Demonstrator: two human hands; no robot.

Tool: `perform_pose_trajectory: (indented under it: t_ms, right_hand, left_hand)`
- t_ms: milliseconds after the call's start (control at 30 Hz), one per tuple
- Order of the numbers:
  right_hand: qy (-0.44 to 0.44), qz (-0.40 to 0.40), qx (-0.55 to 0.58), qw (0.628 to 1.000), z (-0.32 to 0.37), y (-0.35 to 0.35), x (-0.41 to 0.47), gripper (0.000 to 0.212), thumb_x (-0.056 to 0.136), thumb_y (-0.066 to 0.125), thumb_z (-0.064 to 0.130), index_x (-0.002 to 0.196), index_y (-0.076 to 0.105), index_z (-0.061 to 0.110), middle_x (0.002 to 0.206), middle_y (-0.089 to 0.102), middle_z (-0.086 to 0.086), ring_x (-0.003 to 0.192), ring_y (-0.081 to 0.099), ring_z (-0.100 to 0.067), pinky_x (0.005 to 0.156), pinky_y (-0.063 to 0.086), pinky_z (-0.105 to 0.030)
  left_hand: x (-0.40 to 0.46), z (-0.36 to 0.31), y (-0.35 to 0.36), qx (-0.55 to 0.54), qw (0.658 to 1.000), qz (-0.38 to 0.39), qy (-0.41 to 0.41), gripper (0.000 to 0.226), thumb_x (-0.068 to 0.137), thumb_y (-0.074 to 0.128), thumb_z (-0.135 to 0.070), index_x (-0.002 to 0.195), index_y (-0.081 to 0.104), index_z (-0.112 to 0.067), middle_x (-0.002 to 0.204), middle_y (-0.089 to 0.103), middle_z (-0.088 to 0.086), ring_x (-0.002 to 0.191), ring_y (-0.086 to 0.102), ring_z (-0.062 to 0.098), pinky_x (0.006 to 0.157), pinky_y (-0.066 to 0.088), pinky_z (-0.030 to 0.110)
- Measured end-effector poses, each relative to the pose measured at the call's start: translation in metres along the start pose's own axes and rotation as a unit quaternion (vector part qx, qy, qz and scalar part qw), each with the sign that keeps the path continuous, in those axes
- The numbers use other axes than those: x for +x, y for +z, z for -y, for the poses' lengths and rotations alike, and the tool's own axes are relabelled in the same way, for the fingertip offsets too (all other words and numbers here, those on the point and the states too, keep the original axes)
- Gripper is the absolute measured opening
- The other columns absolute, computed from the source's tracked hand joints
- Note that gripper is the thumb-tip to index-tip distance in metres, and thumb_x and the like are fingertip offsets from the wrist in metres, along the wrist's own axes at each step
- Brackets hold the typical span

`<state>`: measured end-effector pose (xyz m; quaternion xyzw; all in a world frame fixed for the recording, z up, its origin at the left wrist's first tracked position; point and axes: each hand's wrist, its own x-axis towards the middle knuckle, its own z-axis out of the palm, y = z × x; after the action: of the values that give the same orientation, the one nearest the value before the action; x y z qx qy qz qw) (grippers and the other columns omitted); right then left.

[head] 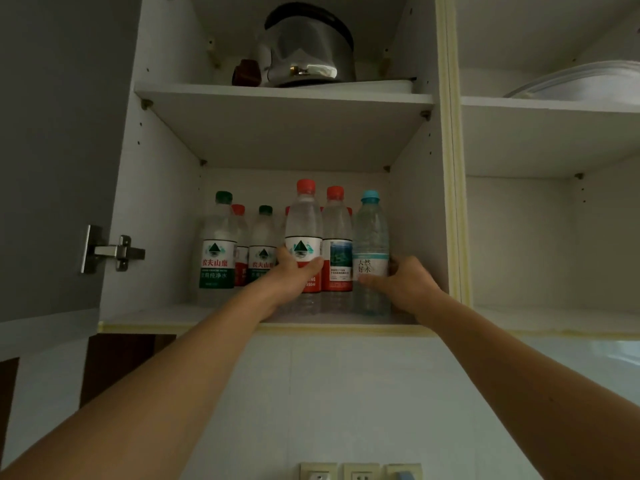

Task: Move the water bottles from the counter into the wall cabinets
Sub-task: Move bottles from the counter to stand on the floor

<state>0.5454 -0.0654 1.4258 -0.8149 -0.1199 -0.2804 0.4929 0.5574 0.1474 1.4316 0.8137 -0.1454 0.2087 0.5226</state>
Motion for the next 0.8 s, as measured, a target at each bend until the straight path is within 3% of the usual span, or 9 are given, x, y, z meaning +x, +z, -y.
perform_pose_trajectory:
  t_ms: [100,200,367,467,533,600,733,800]
  right_hand:
    - [-0.006,-0.009,-0.035,0.999,-0.003,0.000,-0.002,0.040,0.082,0.081,0.033,0.116,0.062,0.024,0.088,0.064,0.013,0.078,0.061,0.000,0.059,0.045,-0.018]
    - [-0.014,-0.006,-0.064,0.998,-0.002,-0.001,-0.004,0.041,0.082,0.082,0.032,0.116,0.061,0.025,0.088,0.062,0.013,0.074,0.057,0.003,0.058,0.043,-0.015]
    - [-0.026,0.004,-0.084,0.996,-0.004,-0.001,-0.008,0.044,0.084,0.080,0.023,0.122,0.058,0.022,0.107,0.065,0.005,0.088,0.059,-0.010,0.079,0.048,-0.027]
    - [-0.045,-0.016,-0.071,0.996,-0.002,0.001,-0.018,0.045,0.088,0.077,0.028,0.125,0.053,0.022,0.108,0.060,0.008,0.091,0.059,-0.010,0.080,0.050,-0.028]
    - [-0.066,-0.052,-0.083,0.993,0.002,0.001,-0.030,0.046,0.091,0.073,0.033,0.130,0.052,0.020,0.117,0.061,0.003,0.096,0.061,-0.015,0.083,0.054,-0.032]
    - [-0.099,-0.086,-0.107,0.986,0.008,-0.002,-0.048,0.047,0.094,0.067,0.035,0.135,0.051,0.020,0.123,0.056,-0.002,0.101,0.057,-0.017,0.088,0.053,-0.035]
    - [-0.151,-0.084,-0.171,0.970,0.022,-0.011,-0.100,0.044,0.099,0.059,0.035,0.139,0.051,0.020,0.130,0.052,-0.004,0.115,0.052,-0.023,0.099,0.049,-0.041]
    - [-0.167,-0.081,-0.196,0.963,0.027,-0.017,-0.129,0.039,0.100,0.057,0.037,0.134,0.057,0.018,0.127,0.056,-0.004,0.114,0.053,-0.024,0.098,0.049,-0.040]
  left_hand:
    - [-0.001,-0.003,0.004,0.012,1.000,-0.004,-0.004,0.083,0.100,0.052,-0.050,0.158,0.002,-0.016,0.152,0.043,0.010,0.130,0.048,0.026,0.096,0.038,0.036]
    - [-0.004,-0.006,0.005,0.033,0.999,-0.008,-0.007,0.083,0.101,0.050,-0.050,0.158,0.001,-0.015,0.152,0.043,0.012,0.133,0.047,0.028,0.094,0.037,0.036]
    - [-0.020,-0.013,0.001,0.095,0.995,-0.026,0.015,0.066,0.101,0.055,-0.043,0.152,0.025,-0.014,0.146,0.051,0.007,0.107,0.048,0.012,0.087,0.039,0.029]
    - [-0.034,-0.015,-0.002,0.130,0.988,-0.058,0.063,0.055,0.100,0.059,-0.041,0.145,0.038,-0.017,0.140,0.056,0.003,0.108,0.054,0.012,0.082,0.044,0.023]
    - [-0.047,-0.017,-0.003,0.148,0.978,-0.113,0.089,0.054,0.098,0.060,-0.041,0.143,0.042,-0.017,0.139,0.055,0.004,0.113,0.056,0.016,0.088,0.047,0.029]
    - [-0.062,-0.020,-0.003,0.174,0.966,-0.157,0.111,0.049,0.099,0.058,-0.042,0.139,0.045,-0.016,0.133,0.056,0.005,0.108,0.056,0.015,0.084,0.048,0.030]
    - [-0.103,-0.029,-0.001,0.175,0.957,-0.162,0.167,0.036,0.104,0.049,-0.036,0.132,0.052,-0.014,0.121,0.059,0.002,0.098,0.057,0.011,0.079,0.047,0.020]
    - [-0.128,-0.032,0.001,0.153,0.957,-0.153,0.195,0.027,0.105,0.049,-0.034,0.123,0.056,-0.016,0.112,0.059,-0.005,0.092,0.055,0.006,0.073,0.042,0.013]
